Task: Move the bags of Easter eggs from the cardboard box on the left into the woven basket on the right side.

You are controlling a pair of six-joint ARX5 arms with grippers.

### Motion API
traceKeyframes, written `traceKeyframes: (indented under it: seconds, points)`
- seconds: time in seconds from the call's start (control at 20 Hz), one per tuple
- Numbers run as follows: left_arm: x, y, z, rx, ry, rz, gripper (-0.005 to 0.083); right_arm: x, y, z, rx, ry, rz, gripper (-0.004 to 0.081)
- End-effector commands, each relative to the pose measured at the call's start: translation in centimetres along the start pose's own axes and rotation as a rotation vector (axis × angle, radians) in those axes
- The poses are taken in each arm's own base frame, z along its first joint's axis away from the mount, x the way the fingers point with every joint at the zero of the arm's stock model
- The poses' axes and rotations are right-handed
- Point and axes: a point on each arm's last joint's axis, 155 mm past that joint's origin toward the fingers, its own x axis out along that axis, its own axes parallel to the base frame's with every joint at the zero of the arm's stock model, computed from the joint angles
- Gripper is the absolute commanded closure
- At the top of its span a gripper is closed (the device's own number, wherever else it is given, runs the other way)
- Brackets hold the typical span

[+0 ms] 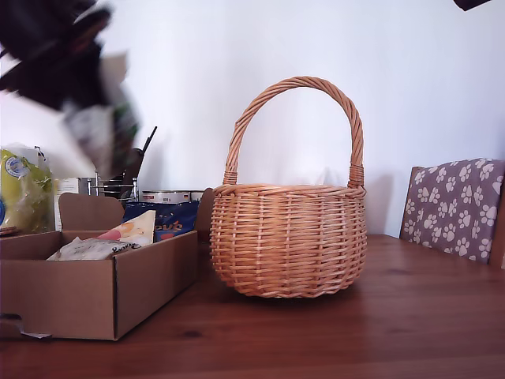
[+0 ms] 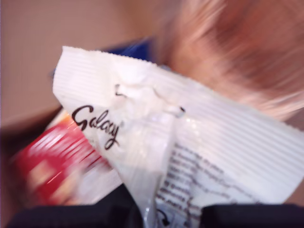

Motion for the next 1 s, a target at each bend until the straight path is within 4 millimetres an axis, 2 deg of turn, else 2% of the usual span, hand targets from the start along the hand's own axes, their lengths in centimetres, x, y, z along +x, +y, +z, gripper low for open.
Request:
traceKeyframes:
  seconds: [0.0, 0.15, 0.3, 0.5, 0.8, 0.85, 0.9, 0.95]
  points:
    - [0.9, -3.1, 0.9, 0.026, -0.034, -0.12, 0.0732, -0.2, 0.0, 0.5, -0.007, -0.022, 0.0, 0.0783]
    - [1.7, -7.8, 3.8, 0.119, -0.151, -0.236, 0.0732, -0.2, 0.0, 0.8, -0.011, -0.033, -0.001, 0.0783]
    - [3.1, -10.7, 6.2, 0.167, -0.247, -0.292, 0.0732, -0.2, 0.0, 1.1, -0.014, -0.044, -0.002, 0.0783]
    - [6.3, -12.0, 7.4, 0.184, -0.302, -0.312, 0.0732, -0.2, 0.0, 1.1, -0.014, -0.044, -0.002, 0.0783]
    - [10.3, -13.0, 7.2, 0.205, -0.32, -0.338, 0.0725, -0.2, 0.0, 1.1, -0.014, -0.044, -0.002, 0.0783]
    - [10.8, -13.2, 7.2, 0.21, -0.328, -0.339, 0.069, -0.2, 0.0, 1.1, -0.014, -0.044, -0.002, 0.0783]
    - [11.1, -13.5, 7.4, 0.221, -0.342, -0.345, 0.058, -0.2, 0.0, 1.1, -0.014, -0.044, -0.001, 0.0783]
    - [11.2, -13.8, 7.6, 0.234, -0.357, -0.352, 0.0372, -0.2, 0.0, 1.1, -0.013, -0.044, -0.001, 0.0783]
